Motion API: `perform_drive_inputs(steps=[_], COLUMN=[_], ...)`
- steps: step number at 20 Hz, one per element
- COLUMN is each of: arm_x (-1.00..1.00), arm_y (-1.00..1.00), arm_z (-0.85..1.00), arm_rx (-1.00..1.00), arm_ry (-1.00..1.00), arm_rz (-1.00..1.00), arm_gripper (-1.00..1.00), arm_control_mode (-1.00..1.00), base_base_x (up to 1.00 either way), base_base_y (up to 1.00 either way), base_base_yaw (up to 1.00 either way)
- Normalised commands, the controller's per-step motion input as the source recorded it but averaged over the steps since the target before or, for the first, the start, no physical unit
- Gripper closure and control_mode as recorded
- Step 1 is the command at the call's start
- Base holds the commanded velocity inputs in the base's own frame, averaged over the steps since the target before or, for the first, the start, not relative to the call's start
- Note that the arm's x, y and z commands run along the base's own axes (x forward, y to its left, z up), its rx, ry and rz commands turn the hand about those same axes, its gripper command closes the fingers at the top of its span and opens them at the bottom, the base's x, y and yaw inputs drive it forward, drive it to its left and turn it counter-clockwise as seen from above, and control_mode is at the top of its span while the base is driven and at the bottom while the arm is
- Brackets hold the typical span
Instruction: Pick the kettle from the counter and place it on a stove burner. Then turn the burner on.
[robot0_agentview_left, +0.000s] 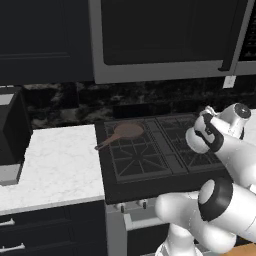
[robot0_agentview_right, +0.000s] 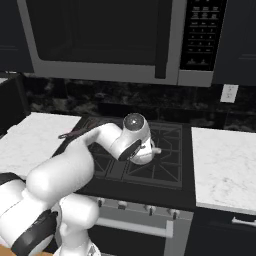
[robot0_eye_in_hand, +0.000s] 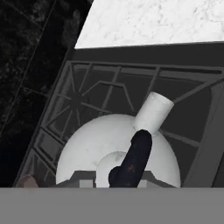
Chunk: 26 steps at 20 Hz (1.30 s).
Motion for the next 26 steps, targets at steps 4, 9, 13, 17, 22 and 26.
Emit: perform_drive_inputs(steps=[4, 9, 13, 17, 22, 26], arm_x=[0.11, 0.27, 0.26, 0.33, 0.16, 0.33], arm_y=[-0.08, 0.09, 0.03, -0.01, 0.00, -0.18], arm_z=[-0.28, -0.17, -0.24, -0.24, -0.04, -0.12], arm_rx=[-0.16, -0.20, -0.23, -0.23, -0.07, -0.03], arm_ry=[0.03, 0.05, 0.16, 0.05, 0.05, 0.00], arm_rz=[0.00, -0.01, 0.00, -0.03, -0.01, 0.00], arm_gripper=[1.00, 1.00, 1.00, 1.00, 1.00, 1.00], arm_control_mode=[-1.00, -1.00, -1.00, -1.00, -1.00, -1.00], base_base_x=[0.00, 0.00, 0.00, 0.00, 0.00, 0.00], base_base_y=[0.00, 0.00, 0.00, 0.00, 0.00, 0.00], base_base_yaw=[0.00, 0.00, 0.00, 0.00, 0.00, 0.00])
